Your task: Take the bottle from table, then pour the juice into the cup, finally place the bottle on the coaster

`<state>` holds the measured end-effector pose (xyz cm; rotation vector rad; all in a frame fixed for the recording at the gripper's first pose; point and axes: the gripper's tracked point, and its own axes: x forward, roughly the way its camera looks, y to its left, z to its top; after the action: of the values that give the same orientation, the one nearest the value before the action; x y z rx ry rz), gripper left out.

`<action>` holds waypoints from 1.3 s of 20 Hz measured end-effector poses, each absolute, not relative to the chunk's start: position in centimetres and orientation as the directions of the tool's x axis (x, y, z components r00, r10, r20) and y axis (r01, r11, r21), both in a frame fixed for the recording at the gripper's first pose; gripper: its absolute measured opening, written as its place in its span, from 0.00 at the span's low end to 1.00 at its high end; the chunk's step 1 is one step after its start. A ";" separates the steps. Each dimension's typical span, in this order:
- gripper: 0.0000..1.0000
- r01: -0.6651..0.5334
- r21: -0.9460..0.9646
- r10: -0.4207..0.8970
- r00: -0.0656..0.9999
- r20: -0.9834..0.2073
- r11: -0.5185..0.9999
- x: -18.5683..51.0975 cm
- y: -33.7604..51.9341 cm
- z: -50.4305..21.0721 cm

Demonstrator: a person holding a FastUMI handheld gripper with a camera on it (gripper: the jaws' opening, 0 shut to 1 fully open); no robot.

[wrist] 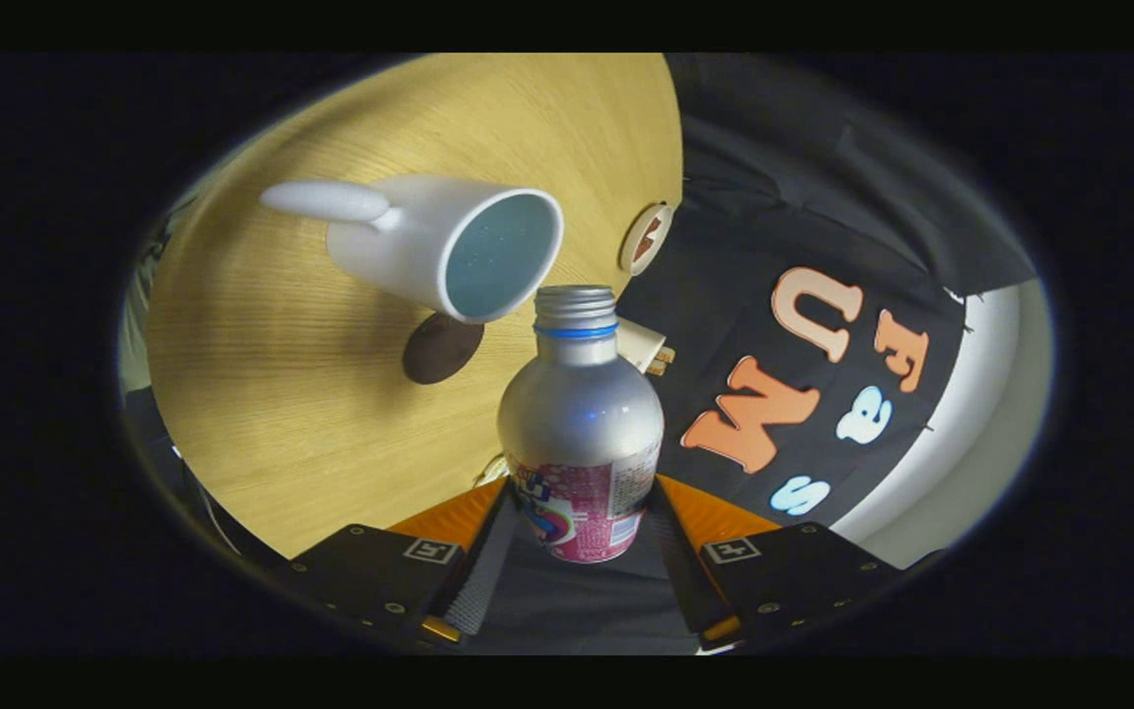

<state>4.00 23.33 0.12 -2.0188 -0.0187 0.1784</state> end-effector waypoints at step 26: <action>0.76 -0.254 -0.589 0.141 0.963 -0.231 0.767 8.4 21.6 0.8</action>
<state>8.39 21.62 0.75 -0.6630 0.1774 0.2154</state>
